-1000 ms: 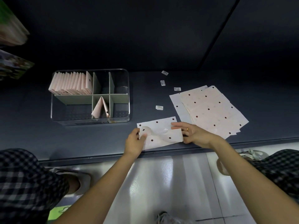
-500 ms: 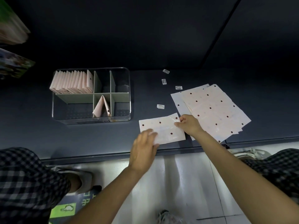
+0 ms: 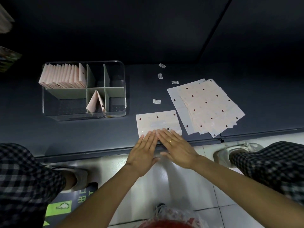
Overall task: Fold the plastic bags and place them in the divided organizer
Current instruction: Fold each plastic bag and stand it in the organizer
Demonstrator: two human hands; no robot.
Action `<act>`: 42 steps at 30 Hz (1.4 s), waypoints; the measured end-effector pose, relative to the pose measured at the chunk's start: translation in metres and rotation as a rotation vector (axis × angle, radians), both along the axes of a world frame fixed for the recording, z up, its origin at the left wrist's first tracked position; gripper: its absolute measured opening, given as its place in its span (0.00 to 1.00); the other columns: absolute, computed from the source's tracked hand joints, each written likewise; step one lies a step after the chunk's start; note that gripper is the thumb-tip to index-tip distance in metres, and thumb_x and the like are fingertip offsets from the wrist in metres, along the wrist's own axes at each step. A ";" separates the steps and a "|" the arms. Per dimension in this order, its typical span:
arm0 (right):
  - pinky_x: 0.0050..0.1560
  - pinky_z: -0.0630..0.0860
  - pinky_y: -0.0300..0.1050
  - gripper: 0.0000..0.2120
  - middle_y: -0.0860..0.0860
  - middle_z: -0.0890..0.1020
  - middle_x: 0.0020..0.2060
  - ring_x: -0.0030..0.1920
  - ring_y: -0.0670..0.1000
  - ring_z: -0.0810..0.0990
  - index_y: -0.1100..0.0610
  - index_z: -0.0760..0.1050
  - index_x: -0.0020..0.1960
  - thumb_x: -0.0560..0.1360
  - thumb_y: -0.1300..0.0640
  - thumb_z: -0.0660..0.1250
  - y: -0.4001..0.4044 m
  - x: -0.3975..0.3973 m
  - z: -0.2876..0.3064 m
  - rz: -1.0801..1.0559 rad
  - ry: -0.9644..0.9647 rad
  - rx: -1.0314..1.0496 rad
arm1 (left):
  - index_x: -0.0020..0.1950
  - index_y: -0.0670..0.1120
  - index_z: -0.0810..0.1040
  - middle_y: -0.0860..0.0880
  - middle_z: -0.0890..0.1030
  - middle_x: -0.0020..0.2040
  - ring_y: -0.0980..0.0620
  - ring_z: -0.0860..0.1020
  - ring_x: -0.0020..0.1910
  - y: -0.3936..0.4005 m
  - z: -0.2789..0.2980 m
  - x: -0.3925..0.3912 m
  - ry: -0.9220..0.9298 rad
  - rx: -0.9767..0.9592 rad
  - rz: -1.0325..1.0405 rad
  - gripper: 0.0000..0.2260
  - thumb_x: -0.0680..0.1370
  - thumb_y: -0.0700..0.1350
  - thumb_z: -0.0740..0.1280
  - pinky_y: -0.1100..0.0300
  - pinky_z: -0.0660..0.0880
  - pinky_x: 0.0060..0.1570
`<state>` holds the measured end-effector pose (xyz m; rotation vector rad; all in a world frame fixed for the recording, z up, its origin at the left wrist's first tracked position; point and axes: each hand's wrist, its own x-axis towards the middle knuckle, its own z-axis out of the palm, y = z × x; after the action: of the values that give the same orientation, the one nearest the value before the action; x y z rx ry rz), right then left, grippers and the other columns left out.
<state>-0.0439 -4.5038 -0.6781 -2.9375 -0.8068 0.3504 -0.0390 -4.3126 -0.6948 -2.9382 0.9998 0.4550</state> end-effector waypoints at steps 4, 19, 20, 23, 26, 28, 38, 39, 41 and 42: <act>0.76 0.43 0.51 0.34 0.54 0.47 0.76 0.76 0.52 0.45 0.59 0.45 0.76 0.79 0.38 0.43 -0.037 -0.009 0.000 -0.031 -0.034 -0.128 | 0.73 0.45 0.29 0.46 0.31 0.74 0.49 0.30 0.72 0.005 0.005 0.004 0.022 -0.029 -0.007 0.35 0.80 0.63 0.45 0.54 0.32 0.72; 0.33 0.77 0.42 0.06 0.54 0.82 0.35 0.33 0.54 0.80 0.60 0.79 0.34 0.63 0.65 0.76 -0.025 0.028 0.022 -0.012 -0.392 0.075 | 0.77 0.53 0.54 0.51 0.50 0.78 0.53 0.50 0.76 0.010 0.017 0.016 0.059 -0.238 0.099 0.27 0.80 0.61 0.53 0.58 0.49 0.72; 0.32 0.77 0.42 0.05 0.54 0.81 0.35 0.32 0.54 0.79 0.61 0.79 0.34 0.63 0.66 0.75 -0.023 0.029 0.023 -0.012 -0.372 0.069 | 0.76 0.52 0.58 0.51 0.54 0.77 0.53 0.53 0.75 0.009 0.018 0.019 0.063 -0.275 0.121 0.26 0.80 0.60 0.55 0.58 0.52 0.71; 0.39 0.78 0.47 0.02 0.56 0.82 0.43 0.42 0.56 0.81 0.64 0.77 0.40 0.72 0.65 0.68 -0.024 0.031 0.027 -0.098 -0.155 0.181 | 0.72 0.52 0.66 0.52 0.65 0.72 0.51 0.61 0.71 0.012 0.023 0.028 0.047 -0.370 0.205 0.25 0.77 0.57 0.63 0.59 0.54 0.66; 0.49 0.75 0.46 0.06 0.45 0.80 0.49 0.47 0.45 0.76 0.60 0.77 0.52 0.78 0.60 0.62 -0.032 0.028 0.029 -0.204 0.073 0.324 | 0.68 0.51 0.72 0.54 0.72 0.67 0.51 0.66 0.67 0.024 0.024 0.038 0.042 -0.417 0.271 0.22 0.75 0.54 0.68 0.60 0.56 0.61; 0.50 0.73 0.41 0.09 0.37 0.75 0.45 0.44 0.38 0.72 0.53 0.75 0.56 0.79 0.56 0.60 -0.036 0.026 0.031 -0.260 0.215 0.356 | 0.63 0.50 0.77 0.54 0.76 0.63 0.50 0.71 0.62 0.030 0.025 0.041 0.080 -0.474 0.291 0.17 0.75 0.51 0.69 0.61 0.61 0.57; 0.46 0.66 0.33 0.13 0.46 0.77 0.47 0.48 0.44 0.72 0.49 0.75 0.54 0.71 0.56 0.72 -0.036 0.040 0.026 -0.584 0.351 0.580 | 0.49 0.44 0.83 0.46 0.83 0.43 0.43 0.79 0.45 0.027 0.034 0.051 0.264 -0.714 0.609 0.05 0.77 0.42 0.67 0.55 0.72 0.44; 0.42 0.66 0.32 0.11 0.47 0.78 0.43 0.43 0.44 0.73 0.53 0.76 0.53 0.72 0.58 0.71 -0.033 0.043 0.025 -0.641 0.306 0.619 | 0.50 0.44 0.82 0.44 0.82 0.41 0.42 0.79 0.44 0.027 0.035 0.053 0.283 -0.719 0.658 0.06 0.77 0.42 0.67 0.55 0.72 0.44; 0.36 0.66 0.31 0.09 0.45 0.76 0.35 0.36 0.42 0.72 0.58 0.75 0.52 0.73 0.59 0.70 -0.025 0.050 0.022 -0.761 0.258 0.618 | 0.56 0.44 0.80 0.43 0.81 0.41 0.41 0.78 0.45 0.026 0.035 0.056 0.302 -0.721 0.731 0.08 0.77 0.41 0.67 0.56 0.73 0.45; 0.35 0.65 0.33 0.10 0.44 0.74 0.33 0.36 0.44 0.72 0.59 0.75 0.53 0.74 0.58 0.69 -0.022 0.053 0.020 -0.806 0.255 0.583 | 0.59 0.44 0.78 0.42 0.81 0.44 0.41 0.78 0.47 0.023 0.036 0.056 0.303 -0.725 0.760 0.11 0.77 0.41 0.67 0.55 0.74 0.48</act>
<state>0.0088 -4.5256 -0.6579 -2.3307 0.2881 0.3285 0.0167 -4.2895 -0.6586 -3.9512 -0.0696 0.6604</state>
